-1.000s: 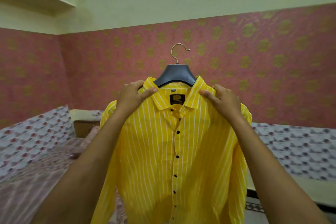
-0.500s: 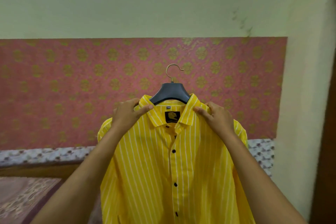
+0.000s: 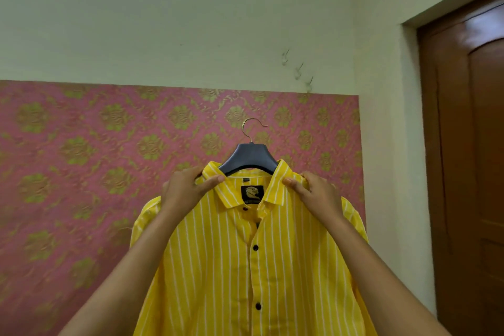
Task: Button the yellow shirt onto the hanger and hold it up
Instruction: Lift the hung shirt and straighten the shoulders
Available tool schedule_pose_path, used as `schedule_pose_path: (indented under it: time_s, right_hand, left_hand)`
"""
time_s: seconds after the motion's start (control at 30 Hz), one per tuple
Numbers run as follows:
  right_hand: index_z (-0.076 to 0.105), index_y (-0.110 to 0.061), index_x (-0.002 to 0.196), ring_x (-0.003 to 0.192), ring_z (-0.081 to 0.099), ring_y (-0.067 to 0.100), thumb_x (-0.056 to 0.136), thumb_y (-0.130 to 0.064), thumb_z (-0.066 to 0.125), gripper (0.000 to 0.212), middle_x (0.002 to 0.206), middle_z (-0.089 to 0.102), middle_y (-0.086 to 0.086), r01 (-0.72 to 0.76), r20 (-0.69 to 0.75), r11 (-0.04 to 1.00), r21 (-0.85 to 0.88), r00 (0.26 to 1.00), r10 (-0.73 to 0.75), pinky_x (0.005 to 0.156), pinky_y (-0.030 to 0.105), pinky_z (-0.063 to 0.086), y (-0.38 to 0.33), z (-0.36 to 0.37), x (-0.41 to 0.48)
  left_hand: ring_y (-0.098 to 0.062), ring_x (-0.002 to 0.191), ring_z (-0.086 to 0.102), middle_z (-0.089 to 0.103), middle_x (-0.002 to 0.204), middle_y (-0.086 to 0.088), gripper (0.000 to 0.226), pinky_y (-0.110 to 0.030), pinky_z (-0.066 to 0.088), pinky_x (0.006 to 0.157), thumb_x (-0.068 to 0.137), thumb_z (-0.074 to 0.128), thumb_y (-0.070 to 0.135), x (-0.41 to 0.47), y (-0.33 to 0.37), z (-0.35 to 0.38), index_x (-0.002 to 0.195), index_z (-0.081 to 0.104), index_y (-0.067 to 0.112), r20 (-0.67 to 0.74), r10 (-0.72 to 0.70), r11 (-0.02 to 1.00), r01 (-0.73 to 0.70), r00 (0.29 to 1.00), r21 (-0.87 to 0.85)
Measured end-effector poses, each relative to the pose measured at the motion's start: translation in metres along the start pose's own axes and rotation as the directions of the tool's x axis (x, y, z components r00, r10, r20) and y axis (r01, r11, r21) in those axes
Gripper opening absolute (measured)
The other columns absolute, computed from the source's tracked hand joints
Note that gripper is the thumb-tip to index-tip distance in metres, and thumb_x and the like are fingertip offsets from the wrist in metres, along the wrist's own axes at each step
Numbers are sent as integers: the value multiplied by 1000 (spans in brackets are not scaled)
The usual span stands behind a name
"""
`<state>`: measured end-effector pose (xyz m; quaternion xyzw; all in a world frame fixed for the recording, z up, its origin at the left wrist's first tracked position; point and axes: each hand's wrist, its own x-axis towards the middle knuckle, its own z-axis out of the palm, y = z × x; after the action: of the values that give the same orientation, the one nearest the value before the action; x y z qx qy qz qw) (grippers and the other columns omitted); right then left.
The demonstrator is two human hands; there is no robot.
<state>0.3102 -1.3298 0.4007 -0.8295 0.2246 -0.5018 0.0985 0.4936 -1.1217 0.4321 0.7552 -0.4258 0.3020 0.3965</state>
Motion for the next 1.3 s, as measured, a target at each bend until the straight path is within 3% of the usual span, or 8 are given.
schedule_pose_path:
  time_s: [0.07,0.13,0.23,0.37,0.67,0.87,1.13,1.3]
  right_hand:
    - [54,-16,82,85,61,29,73,-74,29,64,76,62,4,-15,-47,1000,-14,999,14,72,39,38,17,12,26]
    - [57,-13,87,86,61,29,74,-76,31,69,80,65,6,-35,-78,999,-31,996,33,77,41,40,41,26,55]
    - [54,-15,83,84,61,31,75,-73,31,63,80,64,8,-51,-118,998,-41,992,46,68,39,38,71,39,91]
    - [55,-17,90,89,59,34,83,-67,40,53,87,65,12,-38,-142,998,-54,989,30,64,38,34,116,56,140]
    - [43,-13,78,70,48,25,87,-60,41,48,60,39,-6,14,-133,1000,-6,991,-15,50,34,22,222,86,273]
    - [52,-8,91,88,59,33,88,-60,32,56,93,63,13,103,-230,987,-120,965,-129,62,34,32,255,104,382]
    - [55,-6,106,101,57,38,89,-61,31,62,106,63,19,93,-343,992,-83,932,-115,73,41,40,263,119,486]
    - [55,-2,97,100,57,39,90,-60,31,63,106,63,21,83,-416,993,-83,903,-110,73,41,41,266,125,533]
  left_hand:
    - [-23,75,59,58,62,4,48,-36,36,66,69,53,73,30,-1,23,63,55,26,13,4,1000,-4,1000,-28]
    - [-23,80,61,63,69,3,50,-37,37,69,70,52,74,65,0,53,69,59,25,-1,35,999,-35,999,-18]
    - [-24,88,61,68,82,-1,54,-38,39,72,73,52,72,106,3,89,80,65,21,-15,59,998,-59,998,22]
    - [-27,82,62,66,75,-4,61,-37,39,66,69,51,77,156,8,137,74,62,17,-38,92,995,-91,995,30]
    - [-26,71,55,59,69,-4,55,-34,33,58,74,55,68,265,43,241,70,57,13,-137,95,993,-85,986,78]
    - [-26,66,55,55,62,-1,61,-33,33,57,72,51,74,353,54,282,66,56,14,-232,90,992,-67,969,103]
    - [-31,72,54,54,67,-7,56,-31,34,57,76,53,69,441,74,291,64,55,14,-270,93,980,-41,958,193]
    - [-29,80,52,58,80,-8,56,-35,38,67,76,51,70,488,86,294,75,60,15,-298,112,973,-43,948,229]
